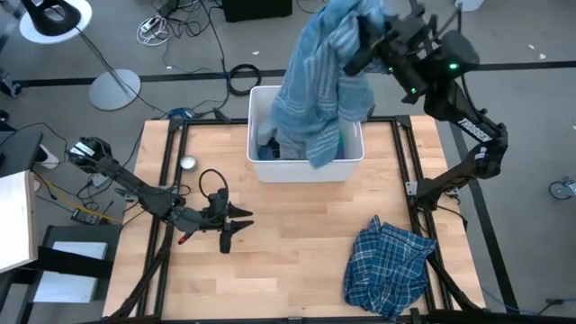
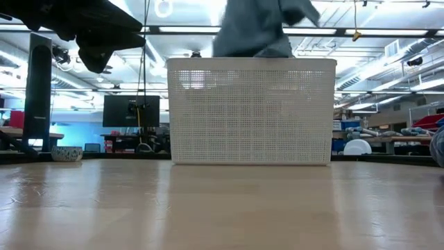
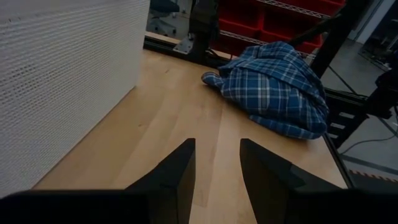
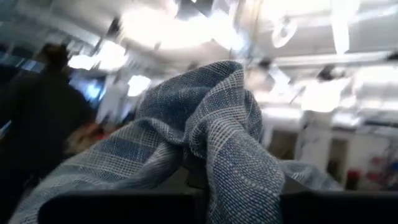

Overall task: Sort clothes
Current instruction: Put the light blue blanket into the white laundry organizer

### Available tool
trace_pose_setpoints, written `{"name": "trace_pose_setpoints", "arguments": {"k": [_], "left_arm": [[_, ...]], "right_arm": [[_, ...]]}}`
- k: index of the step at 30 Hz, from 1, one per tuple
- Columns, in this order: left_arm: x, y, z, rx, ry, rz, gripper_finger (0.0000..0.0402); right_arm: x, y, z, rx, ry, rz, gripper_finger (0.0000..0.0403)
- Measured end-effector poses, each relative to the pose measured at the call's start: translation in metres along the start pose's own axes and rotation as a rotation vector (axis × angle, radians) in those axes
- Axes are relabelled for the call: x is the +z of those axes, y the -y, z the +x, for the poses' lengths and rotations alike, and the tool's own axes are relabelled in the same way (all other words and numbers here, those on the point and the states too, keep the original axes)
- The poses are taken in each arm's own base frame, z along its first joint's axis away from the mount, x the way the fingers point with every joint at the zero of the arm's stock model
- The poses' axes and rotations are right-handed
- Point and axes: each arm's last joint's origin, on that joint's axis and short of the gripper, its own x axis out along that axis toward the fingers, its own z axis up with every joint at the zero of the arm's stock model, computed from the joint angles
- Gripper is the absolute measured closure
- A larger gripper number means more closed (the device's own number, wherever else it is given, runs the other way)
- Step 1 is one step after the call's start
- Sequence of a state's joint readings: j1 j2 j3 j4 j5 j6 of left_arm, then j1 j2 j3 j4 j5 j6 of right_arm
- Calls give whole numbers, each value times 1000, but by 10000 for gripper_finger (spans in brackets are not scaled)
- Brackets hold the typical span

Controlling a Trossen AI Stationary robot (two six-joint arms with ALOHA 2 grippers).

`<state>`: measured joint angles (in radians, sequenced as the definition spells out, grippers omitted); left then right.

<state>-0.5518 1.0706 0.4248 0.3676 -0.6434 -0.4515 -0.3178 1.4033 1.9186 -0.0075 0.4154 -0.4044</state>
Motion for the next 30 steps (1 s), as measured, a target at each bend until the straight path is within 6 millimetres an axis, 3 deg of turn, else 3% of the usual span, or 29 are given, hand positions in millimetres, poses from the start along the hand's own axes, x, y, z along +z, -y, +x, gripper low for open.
{"name": "trace_pose_setpoints", "arguments": {"k": [4, 10, 17, 24, 30], "left_arm": [[0, 0, 0, 8, 4, 1, 270], [0, 0, 0, 12, 7, 1, 270], [0, 0, 0, 12, 7, 1, 270], [0, 0, 0, 11, 7, 0, 270], [0, 0, 0, 11, 6, 1, 270]], "right_arm": [[-32, -13, 5, 127, -199, 14, 367], [-103, -39, 9, 255, -560, 39, 367], [-208, -67, 3, 341, -948, 11, 366], [-317, -84, -6, 371, -1224, 36, 291], [-389, -87, -16, 311, -1442, 160, 230]]}}
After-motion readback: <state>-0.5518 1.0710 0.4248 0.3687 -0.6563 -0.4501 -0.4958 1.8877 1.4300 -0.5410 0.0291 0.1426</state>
